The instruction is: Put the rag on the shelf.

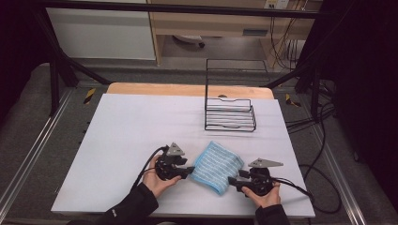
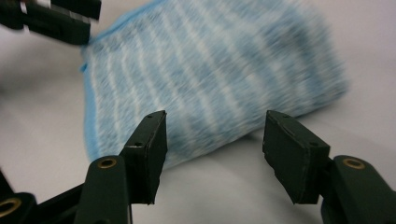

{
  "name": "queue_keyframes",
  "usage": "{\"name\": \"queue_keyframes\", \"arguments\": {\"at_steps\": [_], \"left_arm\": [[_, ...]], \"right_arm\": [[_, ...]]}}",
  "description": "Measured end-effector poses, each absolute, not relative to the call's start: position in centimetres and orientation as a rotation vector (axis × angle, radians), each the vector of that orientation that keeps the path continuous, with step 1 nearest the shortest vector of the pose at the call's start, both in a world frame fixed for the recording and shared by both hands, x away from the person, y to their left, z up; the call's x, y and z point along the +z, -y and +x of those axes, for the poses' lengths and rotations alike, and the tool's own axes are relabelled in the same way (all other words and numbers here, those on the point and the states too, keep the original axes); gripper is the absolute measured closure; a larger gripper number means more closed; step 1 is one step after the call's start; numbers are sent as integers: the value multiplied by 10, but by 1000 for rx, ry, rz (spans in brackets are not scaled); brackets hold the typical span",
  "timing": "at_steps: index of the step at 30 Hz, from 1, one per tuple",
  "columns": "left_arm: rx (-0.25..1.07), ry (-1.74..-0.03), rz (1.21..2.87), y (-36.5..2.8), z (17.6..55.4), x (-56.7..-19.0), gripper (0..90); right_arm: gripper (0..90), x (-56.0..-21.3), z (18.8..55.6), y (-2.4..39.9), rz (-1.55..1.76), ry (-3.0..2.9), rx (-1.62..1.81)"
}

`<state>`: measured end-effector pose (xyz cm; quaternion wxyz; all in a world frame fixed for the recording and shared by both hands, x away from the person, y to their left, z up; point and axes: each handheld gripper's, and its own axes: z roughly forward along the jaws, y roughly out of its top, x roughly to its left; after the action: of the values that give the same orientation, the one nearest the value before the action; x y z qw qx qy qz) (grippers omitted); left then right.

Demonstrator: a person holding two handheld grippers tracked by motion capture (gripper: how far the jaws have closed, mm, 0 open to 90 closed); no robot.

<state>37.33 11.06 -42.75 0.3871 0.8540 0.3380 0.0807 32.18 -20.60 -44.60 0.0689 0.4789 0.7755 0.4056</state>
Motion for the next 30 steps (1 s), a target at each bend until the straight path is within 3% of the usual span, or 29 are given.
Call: {"name": "queue_keyframes", "arguments": {"at_steps": [3, 9, 14, 21, 25, 30], "left_arm": [[193, -878, 2161, -130, 375, -425, 414], [199, -925, 2106, -159, 377, -426, 267], [205, -955, 2067, -170, 378, -423, 233], [192, -949, 2066, -168, 377, -422, 213], [200, -944, 2077, -165, 377, -423, 174], [203, -950, 2066, -163, 381, -421, 135]], "right_arm": [[473, -451, 321, 195, 1455, -2353, 1195], [822, -449, 327, 192, 1494, -2391, 1203], [854, -428, 337, 214, 1440, -2419, 1108], [817, -424, 349, 248, 1378, -2479, 976], [617, -433, 352, 260, 1380, -2424, 1053], [464, -424, 367, 271, 1395, -2233, 1159]]}}
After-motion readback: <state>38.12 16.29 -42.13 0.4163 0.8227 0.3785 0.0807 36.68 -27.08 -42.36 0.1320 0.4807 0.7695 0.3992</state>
